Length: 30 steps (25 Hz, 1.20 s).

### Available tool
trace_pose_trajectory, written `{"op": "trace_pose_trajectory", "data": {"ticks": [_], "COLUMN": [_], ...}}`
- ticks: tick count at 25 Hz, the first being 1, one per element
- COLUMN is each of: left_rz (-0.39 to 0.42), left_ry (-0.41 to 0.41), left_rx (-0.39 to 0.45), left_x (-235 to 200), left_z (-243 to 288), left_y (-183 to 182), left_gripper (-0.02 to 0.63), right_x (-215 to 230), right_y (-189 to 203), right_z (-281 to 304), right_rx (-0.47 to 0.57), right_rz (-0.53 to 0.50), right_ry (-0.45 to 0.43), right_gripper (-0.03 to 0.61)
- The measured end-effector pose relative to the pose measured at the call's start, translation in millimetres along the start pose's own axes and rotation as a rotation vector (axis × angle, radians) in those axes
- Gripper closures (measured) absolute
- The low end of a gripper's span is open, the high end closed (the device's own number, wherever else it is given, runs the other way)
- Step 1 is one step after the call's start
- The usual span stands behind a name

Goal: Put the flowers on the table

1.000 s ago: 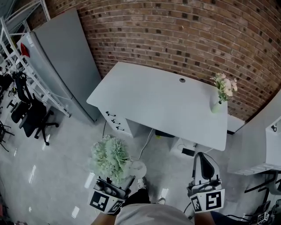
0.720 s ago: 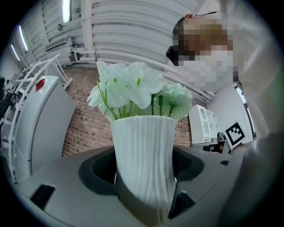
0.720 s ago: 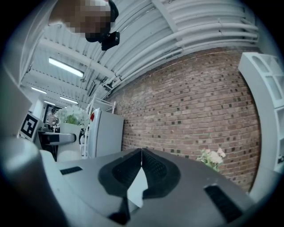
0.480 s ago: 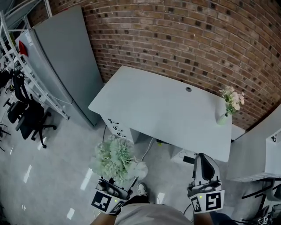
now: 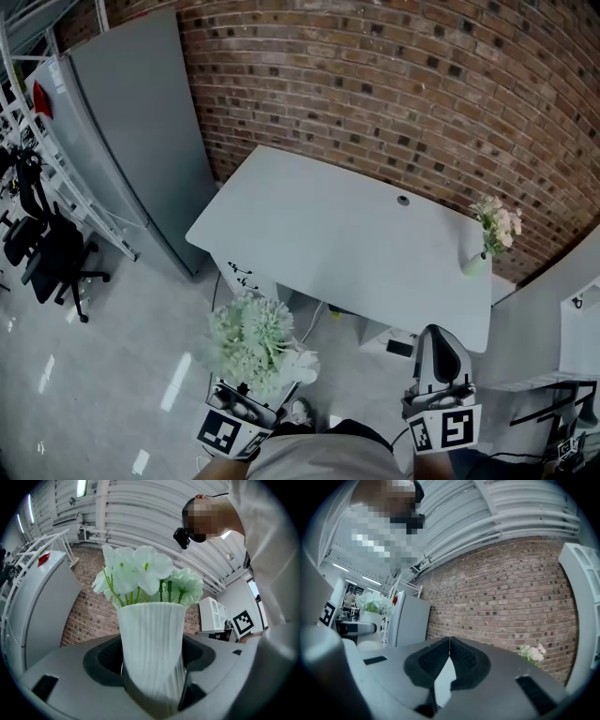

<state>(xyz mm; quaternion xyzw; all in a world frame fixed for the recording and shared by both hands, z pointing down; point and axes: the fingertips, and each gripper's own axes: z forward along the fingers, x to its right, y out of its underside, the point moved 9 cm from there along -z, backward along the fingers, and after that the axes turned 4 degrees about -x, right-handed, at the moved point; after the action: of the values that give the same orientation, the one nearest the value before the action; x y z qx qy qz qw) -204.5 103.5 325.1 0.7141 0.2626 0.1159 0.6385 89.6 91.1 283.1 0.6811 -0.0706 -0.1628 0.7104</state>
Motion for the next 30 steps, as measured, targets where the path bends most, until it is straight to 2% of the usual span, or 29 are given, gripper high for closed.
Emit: {"op": "trace_pose_trajectory", "data": {"ticks": [6, 16, 21, 30], "left_rz": [-0.012, -0.001, 0.007, 0.051], "left_ry": [0.007, -0.015, -0.025, -0.053], "left_rx": [0.015, 0.039, 0.035, 0.034], "left_x": [-9.1, -11.2, -4.0, -2.0], "left_z": [-0.2, 0.5, 18.8, 81.5], "left_y": [-2.6, -7.3, -1.6, 1.9], "left_gripper": [0.270, 0.270, 0.270, 0.270], "right_x": [-5.5, -8.1, 12.4, 66.2], "right_y": [-8.0, -13.0, -5.6, 3.2], "right_z": [3.6, 16.3, 28.4, 68.1], "right_rx": [0.001, 0.016, 0.019, 0.022], "right_rz": [-0.018, -0.027, -0.017, 0.003], "right_ry": [0.016, -0.028, -0.043, -0.054], "right_gripper": [0.561, 0.561, 0.561, 0.561]}}
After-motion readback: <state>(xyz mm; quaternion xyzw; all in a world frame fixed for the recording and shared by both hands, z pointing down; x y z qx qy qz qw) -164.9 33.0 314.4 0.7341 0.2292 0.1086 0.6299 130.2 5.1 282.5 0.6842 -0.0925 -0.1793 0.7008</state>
